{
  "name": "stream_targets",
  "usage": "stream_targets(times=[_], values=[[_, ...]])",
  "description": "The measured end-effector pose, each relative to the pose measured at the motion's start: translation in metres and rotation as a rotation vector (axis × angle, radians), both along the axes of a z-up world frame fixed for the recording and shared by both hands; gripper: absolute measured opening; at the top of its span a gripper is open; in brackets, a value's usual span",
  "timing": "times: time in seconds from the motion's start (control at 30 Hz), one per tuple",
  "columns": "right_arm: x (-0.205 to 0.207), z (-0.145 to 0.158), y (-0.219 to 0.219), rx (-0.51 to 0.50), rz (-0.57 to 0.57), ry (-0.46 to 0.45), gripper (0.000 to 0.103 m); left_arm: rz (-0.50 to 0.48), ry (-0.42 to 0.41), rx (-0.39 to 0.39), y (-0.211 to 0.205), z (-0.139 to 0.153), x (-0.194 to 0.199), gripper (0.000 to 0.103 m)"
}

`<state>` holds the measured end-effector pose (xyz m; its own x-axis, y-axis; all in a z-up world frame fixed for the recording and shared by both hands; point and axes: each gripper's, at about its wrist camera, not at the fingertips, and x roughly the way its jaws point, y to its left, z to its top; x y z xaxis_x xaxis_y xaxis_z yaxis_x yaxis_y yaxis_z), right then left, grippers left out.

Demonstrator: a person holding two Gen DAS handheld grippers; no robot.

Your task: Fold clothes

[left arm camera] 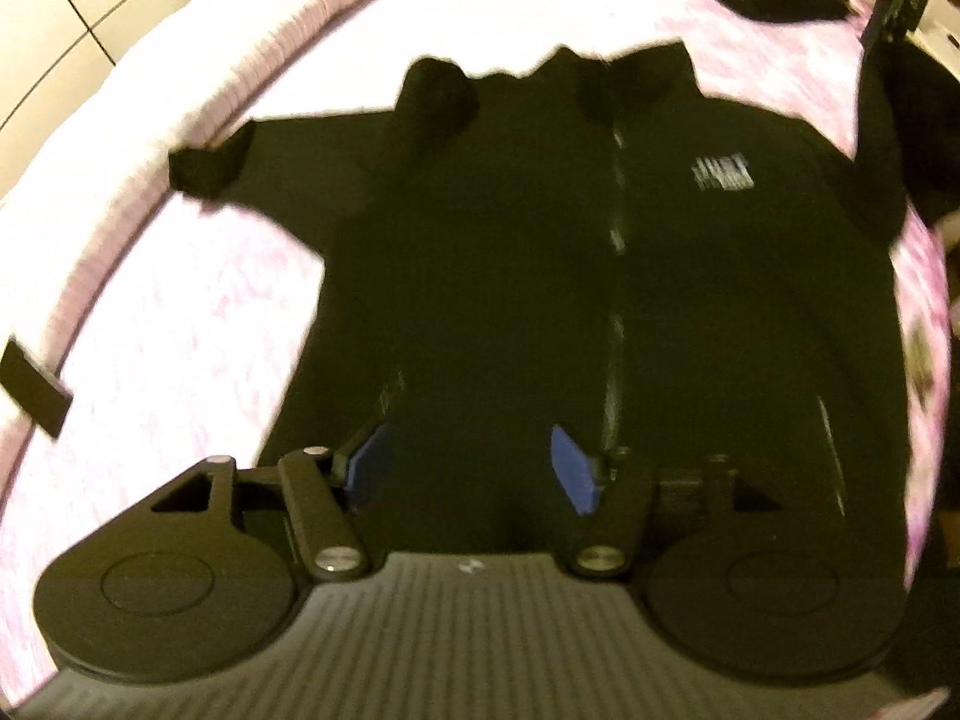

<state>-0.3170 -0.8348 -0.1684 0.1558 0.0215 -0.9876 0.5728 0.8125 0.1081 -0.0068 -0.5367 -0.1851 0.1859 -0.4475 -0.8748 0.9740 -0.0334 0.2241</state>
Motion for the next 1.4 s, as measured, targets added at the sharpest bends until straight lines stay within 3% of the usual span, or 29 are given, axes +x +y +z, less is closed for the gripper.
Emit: stream_targets(times=[0.13,0.33,0.5,0.6,0.67,0.7,0.73,0.77,0.9,1.0,1.1,1.3,1.37,1.4], values=[[0.028,-0.006,-0.037,-0.046,0.006,-0.090,0.069,-0.040,-0.016,-0.035,-0.067,-0.001,0.003,0.062],[0.054,-0.025,-0.099,-0.025,-0.030,-0.222,0.078,-0.212,-0.040,-0.067,-0.188,-0.023,-0.001,0.062],[0.072,-0.081,-0.128,0.060,-0.017,-0.256,0.078,-0.351,-0.123,-0.052,-0.288,-0.056,0.013,0.062],[0.079,-0.112,-0.129,0.100,-0.020,-0.302,0.078,-0.388,-0.112,-0.029,-0.331,-0.072,0.042,0.062],[0.081,-0.128,-0.124,0.115,-0.024,-0.346,0.078,-0.430,-0.084,0.028,-0.351,-0.087,0.054,0.061],[0.083,-0.134,-0.123,0.118,-0.033,-0.365,0.078,-0.451,-0.064,0.063,-0.360,-0.094,0.058,0.051],[0.084,-0.139,-0.122,0.119,-0.044,-0.383,0.073,-0.467,-0.045,0.093,-0.363,-0.101,0.062,0.021],[0.086,-0.143,-0.122,0.118,-0.062,-0.402,0.068,-0.474,-0.040,0.121,-0.365,-0.106,0.065,0.008],[0.089,-0.151,-0.128,0.143,-0.164,-0.441,0.013,-0.416,0.008,0.102,-0.365,-0.097,0.083,0.006],[0.088,-0.138,-0.141,0.144,-0.210,-0.459,0.007,-0.366,0.016,0.037,-0.364,-0.073,0.097,0.006],[0.084,-0.104,-0.167,0.117,-0.228,-0.522,0.002,-0.324,0.013,-0.029,-0.368,-0.045,0.115,0.006],[0.113,-0.055,-0.230,-0.043,-0.215,-0.608,0.001,-0.143,0.030,-0.179,-0.417,-0.013,0.155,0.008],[0.131,-0.053,-0.252,-0.104,-0.198,-0.608,0.003,-0.068,0.007,-0.183,-0.441,-0.020,0.164,0.019],[0.142,-0.059,-0.261,-0.110,-0.188,-0.586,0.007,-0.025,-0.001,-0.186,-0.449,-0.027,0.166,0.033]])
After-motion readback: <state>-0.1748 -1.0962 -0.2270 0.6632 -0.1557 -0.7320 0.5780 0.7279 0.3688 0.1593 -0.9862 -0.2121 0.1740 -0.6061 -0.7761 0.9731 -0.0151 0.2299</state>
